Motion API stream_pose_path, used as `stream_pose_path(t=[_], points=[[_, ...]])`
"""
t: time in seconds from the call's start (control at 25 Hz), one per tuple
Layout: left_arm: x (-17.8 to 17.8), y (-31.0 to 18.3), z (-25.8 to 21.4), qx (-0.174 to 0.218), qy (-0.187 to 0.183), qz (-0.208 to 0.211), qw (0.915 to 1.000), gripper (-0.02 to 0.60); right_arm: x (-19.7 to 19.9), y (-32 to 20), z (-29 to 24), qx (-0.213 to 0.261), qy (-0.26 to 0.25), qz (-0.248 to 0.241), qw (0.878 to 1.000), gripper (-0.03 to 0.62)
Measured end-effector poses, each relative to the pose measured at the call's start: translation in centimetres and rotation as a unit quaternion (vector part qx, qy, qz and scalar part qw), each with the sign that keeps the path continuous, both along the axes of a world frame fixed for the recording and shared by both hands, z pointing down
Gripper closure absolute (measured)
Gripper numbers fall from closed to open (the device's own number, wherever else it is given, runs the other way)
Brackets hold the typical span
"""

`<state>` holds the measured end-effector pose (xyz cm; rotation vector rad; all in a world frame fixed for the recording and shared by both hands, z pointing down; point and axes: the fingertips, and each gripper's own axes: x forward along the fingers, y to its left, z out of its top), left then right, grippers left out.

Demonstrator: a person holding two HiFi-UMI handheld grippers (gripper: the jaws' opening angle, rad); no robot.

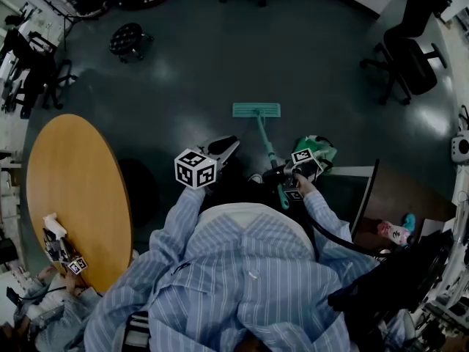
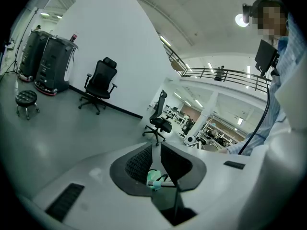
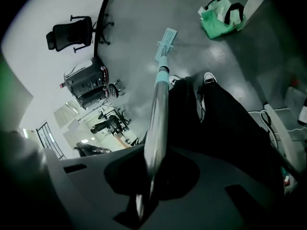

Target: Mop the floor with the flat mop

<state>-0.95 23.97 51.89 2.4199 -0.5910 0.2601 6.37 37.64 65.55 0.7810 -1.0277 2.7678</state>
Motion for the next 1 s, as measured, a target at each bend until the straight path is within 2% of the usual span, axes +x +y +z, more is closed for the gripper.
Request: stream_pose_path(t=[0.32, 0.48, 0.6, 1.0], points=[[0.1, -1.1, -1.1, 0.016, 0.010, -0.018, 0.9997, 0.523, 1.0, 0.3, 0.4, 0.002, 0.013, -0.030, 0.999, 0.562], [-0.5, -2.3, -2.1, 0.029, 0.020, -0.041, 0.9985, 0.523, 1.2, -0.6, 0.1, 0.009, -0.003, -0.018, 1.000, 0.562], [-1.0, -3.1, -2.3, 0.033, 0.021, -0.052, 0.9979, 0.523, 0.7, -1.3, -0.4, 0.024, -0.016, -0.033, 0.999, 0.562], [-0.4, -6.2, -1.7, 0.025, 0.022, -0.047, 0.9984, 0.523, 0.7, -5.0, 0.0, 0.034, -0.009, -0.043, 0.998, 0.562]])
